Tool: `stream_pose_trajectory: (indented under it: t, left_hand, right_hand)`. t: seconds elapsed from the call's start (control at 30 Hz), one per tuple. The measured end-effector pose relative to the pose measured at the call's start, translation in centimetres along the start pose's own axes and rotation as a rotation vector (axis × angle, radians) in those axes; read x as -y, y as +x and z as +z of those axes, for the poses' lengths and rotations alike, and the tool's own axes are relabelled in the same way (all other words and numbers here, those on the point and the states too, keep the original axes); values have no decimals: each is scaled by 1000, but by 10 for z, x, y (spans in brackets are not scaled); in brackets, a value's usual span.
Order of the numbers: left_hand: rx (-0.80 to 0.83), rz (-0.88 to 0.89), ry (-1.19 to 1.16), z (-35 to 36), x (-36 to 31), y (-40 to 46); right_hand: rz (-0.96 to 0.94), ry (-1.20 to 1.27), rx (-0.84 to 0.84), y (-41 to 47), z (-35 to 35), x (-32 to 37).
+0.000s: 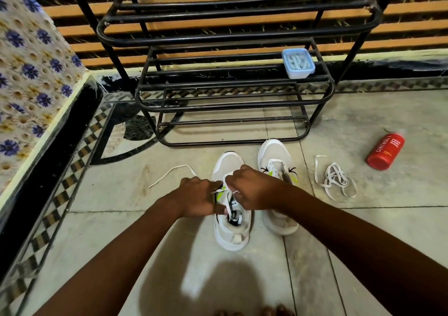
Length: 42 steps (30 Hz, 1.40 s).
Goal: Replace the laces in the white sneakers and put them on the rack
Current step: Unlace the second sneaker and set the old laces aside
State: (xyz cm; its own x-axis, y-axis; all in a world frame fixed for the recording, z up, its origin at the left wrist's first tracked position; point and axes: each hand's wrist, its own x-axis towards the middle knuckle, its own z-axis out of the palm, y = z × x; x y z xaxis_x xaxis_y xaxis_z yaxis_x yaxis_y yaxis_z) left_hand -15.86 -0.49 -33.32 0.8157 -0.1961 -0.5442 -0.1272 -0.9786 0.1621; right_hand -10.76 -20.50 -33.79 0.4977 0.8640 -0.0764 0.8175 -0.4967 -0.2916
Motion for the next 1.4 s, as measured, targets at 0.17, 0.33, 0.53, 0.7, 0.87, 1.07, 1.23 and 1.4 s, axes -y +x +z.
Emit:
stream_pose_trajectory:
  t: [0.17,0.33,0.53,0.7,0.87,1.07,1.23,1.4]
  left_hand:
    - [3,-23,-15,-2,-2,1]
    - [13,-15,72,-4,-6,5]
    - [26,-5,52,-6,-5,12]
    - [19,11,34,-6,-5,11]
    - [11,37,-34,-5,0,15]
    - [23,43,-95,-7,8,23]
    - [-5,33,-82,-7,5,24]
    - [-18,29,-64,-8,1,23]
  right_hand:
    - [157,-130,-16,0,3,7]
    - [241,170,-198,-7,3,6]
    - [646,796,-523,-7,6,-3]
    - [280,382,-120,-9,-5,-8]
    - [231,227,-2,1,-9,-13]
    - [571,1266,-240,-5,-21,-7]
    - [620,855,-76,-11,-20,-23]
    - [309,444,-80,-13,-29,-13]
